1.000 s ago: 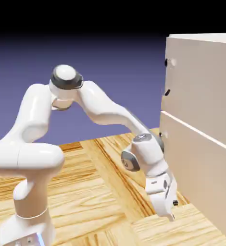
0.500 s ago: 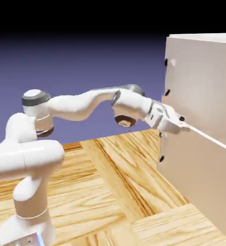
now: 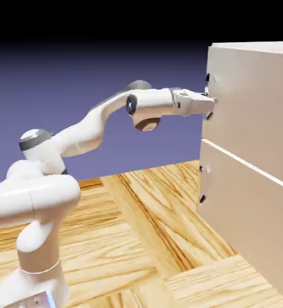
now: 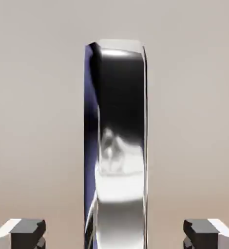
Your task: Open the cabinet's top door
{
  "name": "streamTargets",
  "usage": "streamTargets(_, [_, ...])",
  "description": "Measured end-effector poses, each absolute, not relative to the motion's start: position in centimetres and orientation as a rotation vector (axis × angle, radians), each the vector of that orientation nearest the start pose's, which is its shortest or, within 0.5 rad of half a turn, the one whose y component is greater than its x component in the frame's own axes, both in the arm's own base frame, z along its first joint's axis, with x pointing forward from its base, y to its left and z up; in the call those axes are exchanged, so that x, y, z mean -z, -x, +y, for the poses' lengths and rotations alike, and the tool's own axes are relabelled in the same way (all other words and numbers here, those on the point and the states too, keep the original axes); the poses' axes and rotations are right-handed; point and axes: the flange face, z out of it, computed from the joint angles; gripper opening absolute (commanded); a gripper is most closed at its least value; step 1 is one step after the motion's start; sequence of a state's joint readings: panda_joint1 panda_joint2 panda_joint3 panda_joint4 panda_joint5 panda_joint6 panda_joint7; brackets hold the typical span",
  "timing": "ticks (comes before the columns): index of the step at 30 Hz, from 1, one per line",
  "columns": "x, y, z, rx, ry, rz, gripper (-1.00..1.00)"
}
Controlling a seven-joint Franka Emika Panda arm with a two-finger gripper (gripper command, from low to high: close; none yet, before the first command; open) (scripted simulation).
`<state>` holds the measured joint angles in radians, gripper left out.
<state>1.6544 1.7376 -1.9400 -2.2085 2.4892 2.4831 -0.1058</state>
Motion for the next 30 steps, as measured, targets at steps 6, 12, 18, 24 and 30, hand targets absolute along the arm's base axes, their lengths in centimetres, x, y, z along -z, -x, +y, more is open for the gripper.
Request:
streamTargets(6, [-51.9,-44.7,12.3,1.683,1.765,0.613,-1.00])
streamTargets(12, [-51.9,-39.1,9.5,1.598,1.766,0.493,-1.00])
streamTargets(18, [-51.9,-33.4,5.6,1.504,1.761,0.366,-1.00])
streamTargets(24, [-52.0,-29.2,1.9,1.426,1.752,0.264,-1.00])
streamTargets(30, [-51.9,-26.5,-1.0,1.370,1.743,0.194,-1.00])
